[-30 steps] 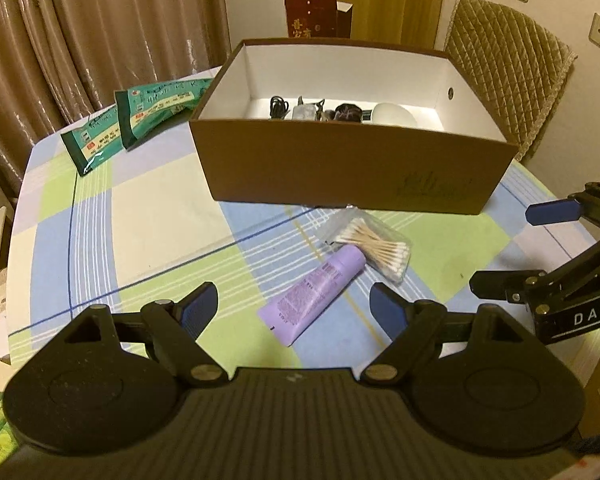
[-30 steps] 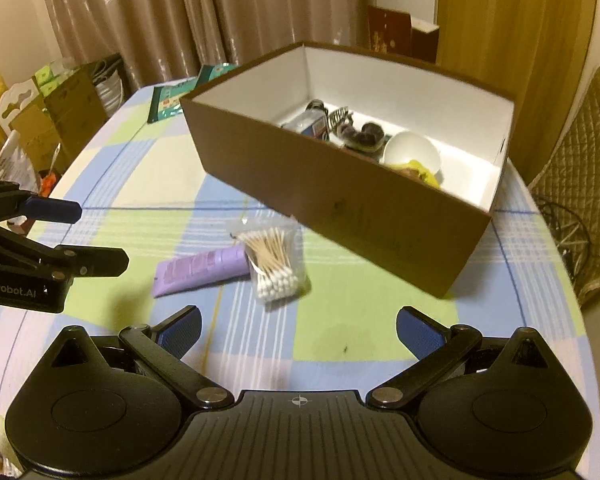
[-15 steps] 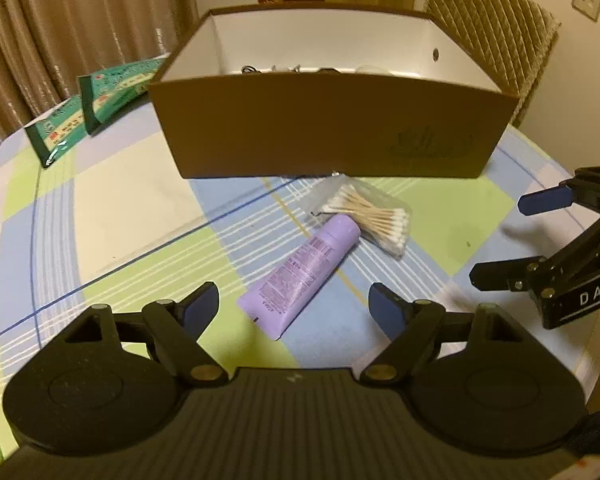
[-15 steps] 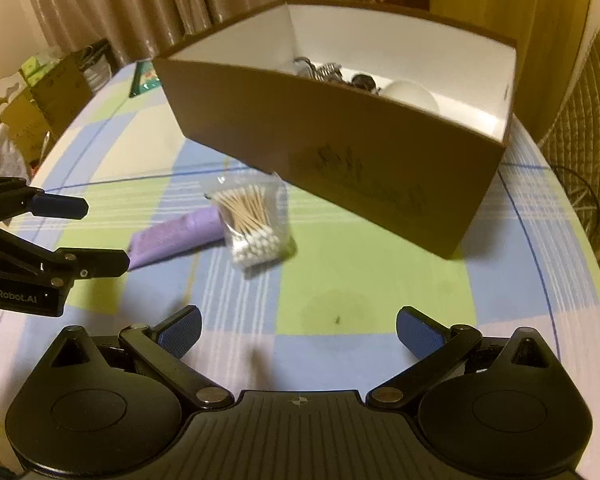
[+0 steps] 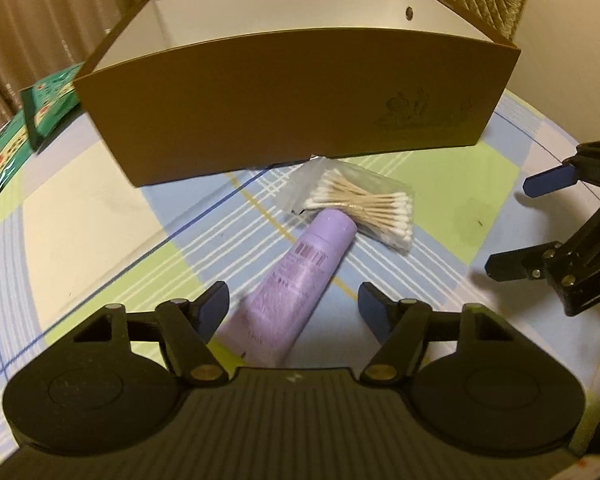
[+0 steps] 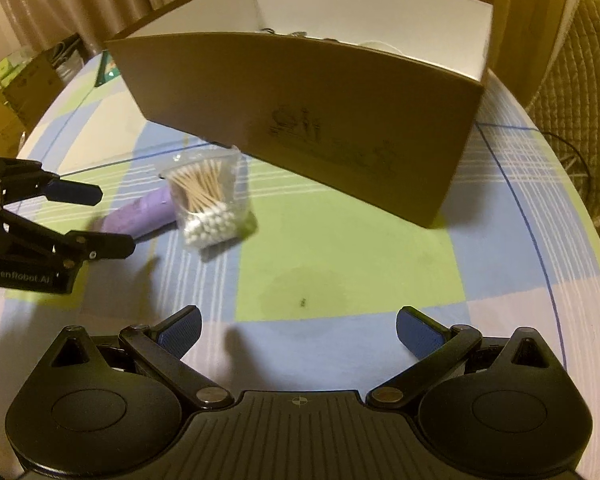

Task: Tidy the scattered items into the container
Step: 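Grasp the purple tube with the left gripper while the right approaches the swab bag, then grasp the bag of cotton swabs with the right gripper, then lift the purple tube and swab bag and carry both over the box, then lower the purple tube and swab bag into the box and open both grippers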

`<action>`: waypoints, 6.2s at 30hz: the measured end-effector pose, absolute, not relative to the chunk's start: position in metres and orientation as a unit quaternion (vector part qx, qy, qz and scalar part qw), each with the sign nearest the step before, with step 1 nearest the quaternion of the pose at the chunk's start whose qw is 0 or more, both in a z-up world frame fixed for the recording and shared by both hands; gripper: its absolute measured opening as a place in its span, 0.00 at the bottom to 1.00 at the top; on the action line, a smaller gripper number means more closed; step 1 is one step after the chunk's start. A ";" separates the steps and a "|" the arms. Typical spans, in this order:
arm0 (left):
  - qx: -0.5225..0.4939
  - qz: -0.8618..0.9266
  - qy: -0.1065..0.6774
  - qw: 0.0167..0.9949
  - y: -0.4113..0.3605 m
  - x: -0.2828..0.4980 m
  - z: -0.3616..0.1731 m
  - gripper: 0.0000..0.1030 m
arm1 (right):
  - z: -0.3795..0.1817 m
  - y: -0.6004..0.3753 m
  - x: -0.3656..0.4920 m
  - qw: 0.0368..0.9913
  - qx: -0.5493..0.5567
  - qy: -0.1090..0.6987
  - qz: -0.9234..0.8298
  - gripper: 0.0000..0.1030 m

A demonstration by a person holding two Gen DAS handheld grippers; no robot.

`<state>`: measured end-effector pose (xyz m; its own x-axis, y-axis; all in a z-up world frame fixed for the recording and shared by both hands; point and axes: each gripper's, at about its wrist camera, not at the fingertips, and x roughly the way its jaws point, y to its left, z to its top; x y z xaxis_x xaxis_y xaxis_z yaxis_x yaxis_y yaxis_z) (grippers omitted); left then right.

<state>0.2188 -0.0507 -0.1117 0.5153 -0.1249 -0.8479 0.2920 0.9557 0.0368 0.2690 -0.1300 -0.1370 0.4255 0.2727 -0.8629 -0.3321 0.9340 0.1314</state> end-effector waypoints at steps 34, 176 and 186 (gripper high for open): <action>0.014 -0.036 0.504 0.863 -0.018 0.227 -0.130 0.27 | -0.134 -0.082 0.286 0.847 -0.050 0.459 0.262 0.98; 0.016 -0.035 0.350 0.936 -0.024 0.361 0.012 0.26 | -0.038 -0.132 0.388 0.903 -0.017 0.357 0.238 0.23; 0.040 -0.024 0.440 0.897 -0.017 0.390 -0.044 0.26 | -0.056 -0.129 0.403 0.893 -0.014 0.385 0.234 0.23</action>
